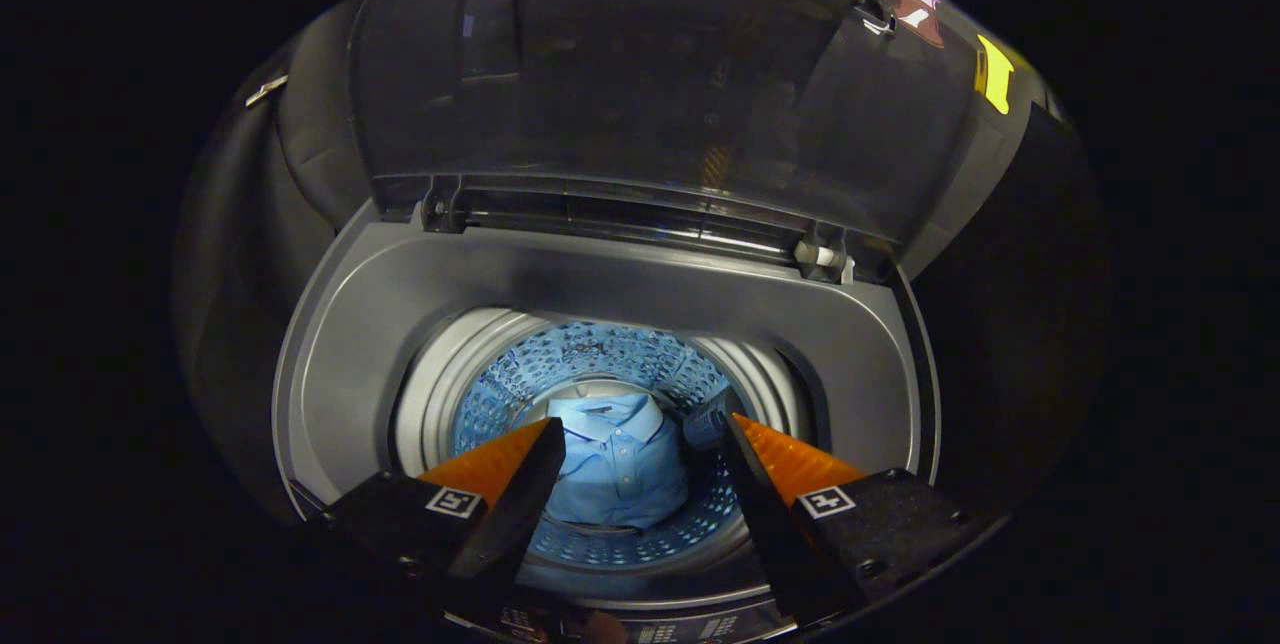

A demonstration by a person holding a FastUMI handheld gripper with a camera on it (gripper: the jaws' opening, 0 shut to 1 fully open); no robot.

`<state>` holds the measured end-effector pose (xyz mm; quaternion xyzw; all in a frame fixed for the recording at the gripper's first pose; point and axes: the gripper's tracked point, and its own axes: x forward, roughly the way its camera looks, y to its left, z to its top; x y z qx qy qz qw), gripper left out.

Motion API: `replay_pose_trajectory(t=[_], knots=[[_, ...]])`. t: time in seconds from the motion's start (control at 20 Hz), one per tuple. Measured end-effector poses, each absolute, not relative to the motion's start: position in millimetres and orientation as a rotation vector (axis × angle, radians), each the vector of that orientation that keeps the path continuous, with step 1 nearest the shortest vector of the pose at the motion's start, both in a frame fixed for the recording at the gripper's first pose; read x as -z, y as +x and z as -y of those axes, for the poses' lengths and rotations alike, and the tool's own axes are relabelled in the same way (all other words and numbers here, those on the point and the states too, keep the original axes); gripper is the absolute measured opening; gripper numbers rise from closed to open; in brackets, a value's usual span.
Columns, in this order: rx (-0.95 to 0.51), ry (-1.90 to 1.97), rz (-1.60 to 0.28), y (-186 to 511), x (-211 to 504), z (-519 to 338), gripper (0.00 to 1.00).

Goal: Put the clothes into the washing machine and then close the washing machine lid.

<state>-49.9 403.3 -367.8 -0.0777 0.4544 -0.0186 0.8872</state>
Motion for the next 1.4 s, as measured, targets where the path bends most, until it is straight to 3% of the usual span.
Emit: replay_pose_trajectory(t=[0.3, 0.85, 1.4], knots=[[0.046, -0.081, -0.869, -43.4, 335.1, -407.6, 0.98], [0.014, -0.007, -0.564, -1.6, 180.1, -414.7, 0.98], [0.017, -0.055, -0.426, 82.6, 60.4, -424.4, 0.98]])
